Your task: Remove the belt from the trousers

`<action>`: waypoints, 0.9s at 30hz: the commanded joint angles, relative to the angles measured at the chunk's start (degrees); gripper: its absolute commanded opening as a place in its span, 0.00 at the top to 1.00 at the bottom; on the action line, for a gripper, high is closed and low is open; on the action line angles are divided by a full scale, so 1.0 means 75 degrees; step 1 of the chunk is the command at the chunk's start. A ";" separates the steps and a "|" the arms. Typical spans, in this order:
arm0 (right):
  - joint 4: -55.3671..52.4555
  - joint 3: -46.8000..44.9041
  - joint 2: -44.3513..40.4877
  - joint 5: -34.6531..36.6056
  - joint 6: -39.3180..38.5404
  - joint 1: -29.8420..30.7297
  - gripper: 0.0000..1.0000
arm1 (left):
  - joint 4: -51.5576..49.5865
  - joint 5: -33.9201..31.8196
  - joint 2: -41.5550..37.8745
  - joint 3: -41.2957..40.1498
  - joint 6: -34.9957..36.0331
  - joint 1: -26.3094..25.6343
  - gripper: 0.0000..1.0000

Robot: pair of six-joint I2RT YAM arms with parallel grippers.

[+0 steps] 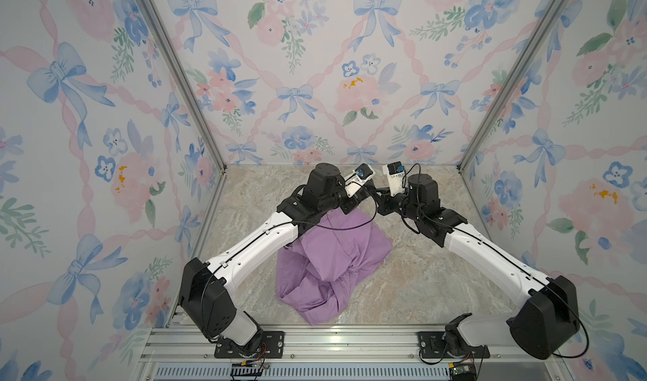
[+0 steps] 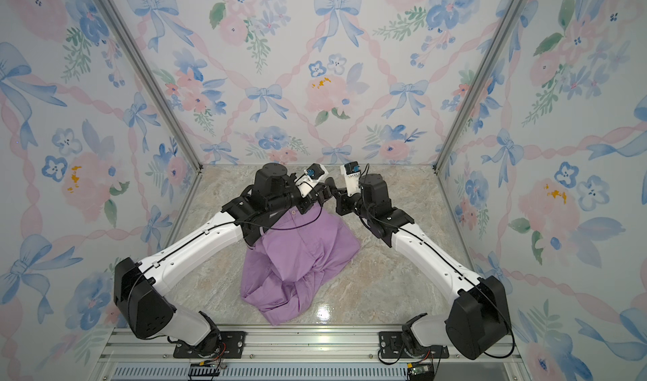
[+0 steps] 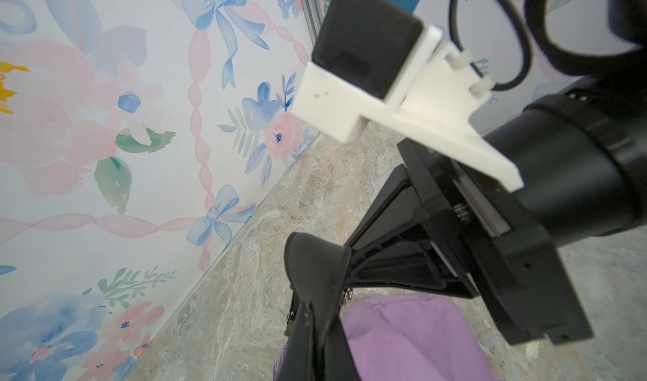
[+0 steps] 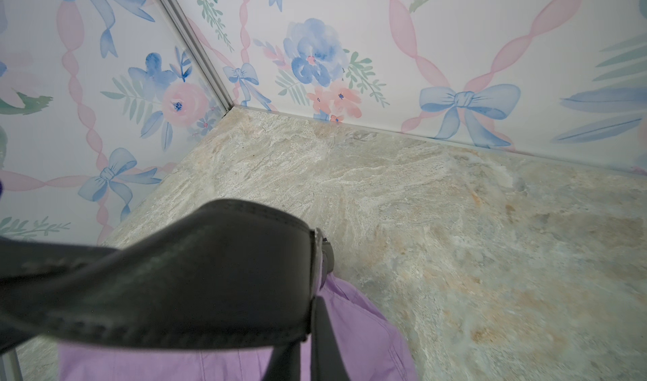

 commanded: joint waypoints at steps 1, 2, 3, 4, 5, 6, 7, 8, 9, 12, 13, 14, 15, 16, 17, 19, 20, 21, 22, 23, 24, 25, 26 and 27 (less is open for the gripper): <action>-0.0762 -0.0377 0.0555 0.0769 0.0185 -0.0366 0.87 | 0.1346 0.1627 -0.0808 0.0930 -0.0660 -0.0096 1.00; -0.0735 -0.0411 0.0621 0.0765 0.0202 -0.0369 0.87 | 0.1381 0.1767 -0.0813 0.1057 -0.0751 -0.0086 1.00; -0.0685 -0.0460 0.0662 0.0756 0.0228 -0.0379 0.87 | 0.1419 0.1896 -0.0816 0.1166 -0.0838 -0.0080 1.00; -0.0604 -0.0522 0.0709 0.0758 0.0265 -0.0389 0.87 | 0.1452 0.2049 -0.0827 0.1291 -0.0939 -0.0081 1.00; -0.0533 -0.0596 0.0752 0.0742 0.0297 -0.0394 0.87 | 0.1516 0.2193 -0.0853 0.1388 -0.1054 -0.0070 1.00; -0.0473 -0.0648 0.0780 0.0748 0.0315 -0.0406 0.87 | 0.1578 0.2312 -0.0877 0.1429 -0.1157 -0.0069 1.00; -0.0407 -0.0694 0.0812 0.0751 0.0345 -0.0424 0.87 | 0.1666 0.2435 -0.0930 0.1473 -0.1275 -0.0058 1.00; -0.0357 -0.0756 0.0841 0.0761 0.0358 -0.0436 0.87 | 0.1775 0.2533 -0.0992 0.1482 -0.1386 -0.0058 1.00; -0.0316 -0.0794 0.0862 0.0745 0.0369 -0.0448 0.87 | 0.1866 0.2599 -0.1054 0.1461 -0.1451 -0.0052 1.00; -0.0243 -0.0879 0.0945 0.0729 0.0373 -0.0472 0.98 | 0.2033 0.2610 -0.1245 0.1390 -0.1558 -0.0030 1.00; -0.0230 -0.0885 0.0959 0.0718 0.0364 -0.0481 1.00 | 0.2081 0.2531 -0.1294 0.1349 -0.1572 -0.0018 1.00; -0.0209 -0.0895 0.0967 0.0711 0.0356 -0.0481 1.00 | 0.2105 0.2499 -0.1347 0.1314 -0.1578 0.0009 1.00; -0.0200 -0.0901 0.0971 0.0708 0.0372 -0.0478 1.00 | 0.2160 0.2470 -0.1378 0.1262 -0.1613 0.0034 1.00; -0.0178 -0.0905 0.0976 0.0715 0.0372 -0.0484 1.00 | 0.2217 0.2466 -0.1412 0.1231 -0.1682 0.0071 1.00; -0.0172 -0.0896 0.0989 0.0696 0.0367 -0.0485 0.98 | 0.2267 0.2485 -0.1436 0.1208 -0.1741 0.0101 1.00; -0.0179 -0.0882 0.1017 0.0671 0.0371 -0.0485 0.92 | 0.2335 0.2569 -0.1448 0.1184 -0.1847 0.0114 1.00; -0.0185 -0.0871 0.1035 0.0633 0.0373 -0.0484 0.90 | 0.2344 0.2590 -0.1438 0.1173 -0.1879 0.0124 1.00; -0.0188 -0.0859 0.1050 0.0614 0.0361 -0.0480 0.90 | 0.2360 0.2613 -0.1437 0.1164 -0.1915 0.0122 1.00; -0.0194 -0.0854 0.1064 0.0591 0.0363 -0.0482 0.90 | 0.2385 0.2637 -0.1437 0.1148 -0.1940 0.0122 1.00; -0.0193 -0.0847 0.1076 0.0578 0.0370 -0.0486 0.90 | 0.2410 0.2644 -0.1448 0.1132 -0.1959 0.0128 1.00; -0.0194 -0.0847 0.1088 0.0574 0.0373 -0.0475 0.88 | 0.2430 0.2655 -0.1460 0.1121 -0.1965 0.0131 1.00; -0.0196 -0.0847 0.1106 0.0558 0.0370 -0.0486 0.85 | 0.2469 0.2674 -0.1472 0.1103 -0.1979 0.0120 1.00; -0.0197 -0.0845 0.1122 0.0550 0.0370 -0.0482 0.85 | 0.2501 0.2717 -0.1487 0.1091 -0.1993 0.0131 1.00; -0.0206 -0.0838 0.1135 0.0541 0.0371 -0.0484 0.85 | 0.2534 0.2751 -0.1490 0.1086 -0.2013 0.0132 1.00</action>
